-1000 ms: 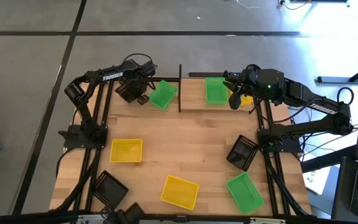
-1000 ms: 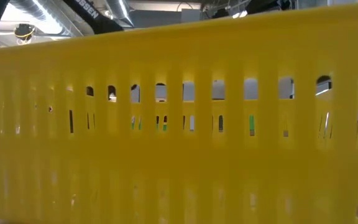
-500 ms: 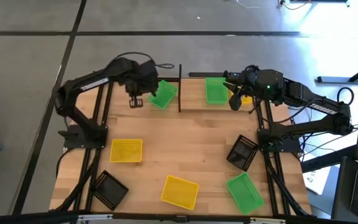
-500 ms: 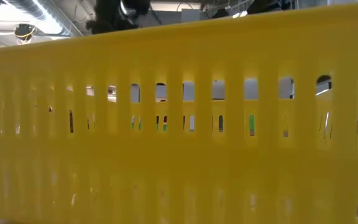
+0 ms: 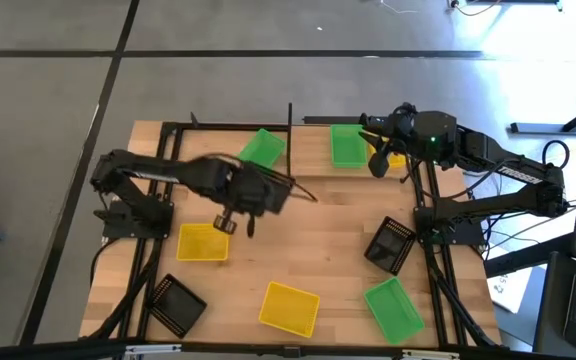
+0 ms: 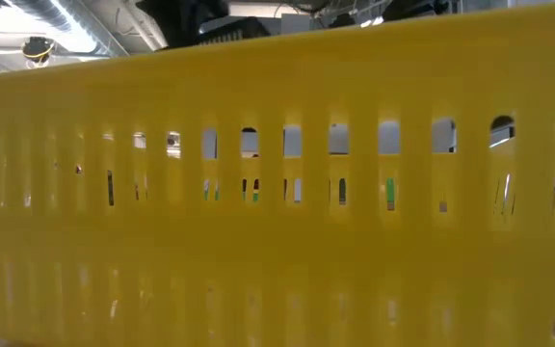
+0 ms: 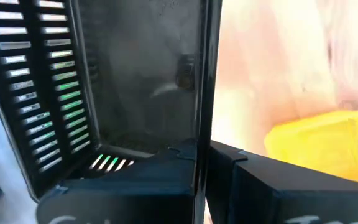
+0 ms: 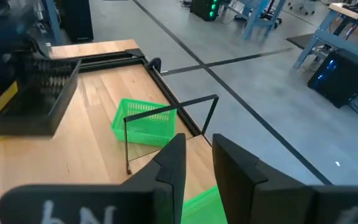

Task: Stack baskets on shelf by color
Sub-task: Put the top left black basket on the shelf

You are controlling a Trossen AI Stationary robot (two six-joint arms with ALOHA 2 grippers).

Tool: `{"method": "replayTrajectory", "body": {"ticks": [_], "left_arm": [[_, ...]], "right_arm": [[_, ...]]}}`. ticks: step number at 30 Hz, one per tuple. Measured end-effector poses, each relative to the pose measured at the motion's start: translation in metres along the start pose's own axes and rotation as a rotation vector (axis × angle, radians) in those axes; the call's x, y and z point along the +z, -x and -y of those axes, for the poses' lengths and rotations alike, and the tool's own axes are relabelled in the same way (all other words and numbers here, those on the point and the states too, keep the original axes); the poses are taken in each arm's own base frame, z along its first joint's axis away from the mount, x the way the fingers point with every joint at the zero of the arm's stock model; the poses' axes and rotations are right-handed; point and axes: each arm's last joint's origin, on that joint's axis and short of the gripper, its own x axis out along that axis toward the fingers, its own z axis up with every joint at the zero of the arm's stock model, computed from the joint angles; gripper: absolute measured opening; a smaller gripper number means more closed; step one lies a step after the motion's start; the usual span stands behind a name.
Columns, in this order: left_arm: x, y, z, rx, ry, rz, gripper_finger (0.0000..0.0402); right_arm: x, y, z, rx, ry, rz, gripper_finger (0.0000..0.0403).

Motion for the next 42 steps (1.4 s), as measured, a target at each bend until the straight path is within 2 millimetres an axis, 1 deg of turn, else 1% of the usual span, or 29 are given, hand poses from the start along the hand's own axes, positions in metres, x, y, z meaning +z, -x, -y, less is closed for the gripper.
{"method": "replayTrajectory", "body": {"ticks": [3,5,9,16,20,27,37,40,42], "left_arm": [[0.016,-0.012,0.013,-0.021,-0.078,0.012,0.0],[0.024,-0.022,0.019,-0.063,-0.097,0.011,0.0],[0.036,-0.041,0.025,-0.151,-0.139,0.016,0.0],[0.062,-0.077,0.037,-0.217,-0.225,0.078,0.0],[0.072,-0.096,0.042,-0.219,-0.266,0.082,0.0],[0.08,-0.133,0.051,-0.244,-0.324,0.021,0.0],[0.086,-0.148,0.054,-0.238,-0.285,0.019,0.0006],[0.086,-0.151,0.054,-0.188,-0.25,-0.008,0.0009],[0.09,-0.154,0.054,-0.159,-0.237,0.012,0.0013]], "right_arm": [[0.002,0.0,0.0,0.0,-0.004,0.02,0.0078],[0.003,0.0,0.0,-0.001,-0.007,0.029,0.0078],[0.006,0.0,0.0,-0.001,-0.02,0.056,0.0078],[0.006,0.0,0.0,0.007,-0.021,0.061,0.0078],[0.006,0.0,0.0,0.007,-0.021,0.061,0.0078],[0.006,0.0,0.0,0.007,-0.02,0.061,0.0078],[0.006,0.0,0.0,0.008,-0.021,0.06,0.0078],[0.006,0.0,0.0,0.009,-0.022,0.06,0.0078],[0.006,0.0,0.0,0.019,-0.021,0.06,0.0078]]}}
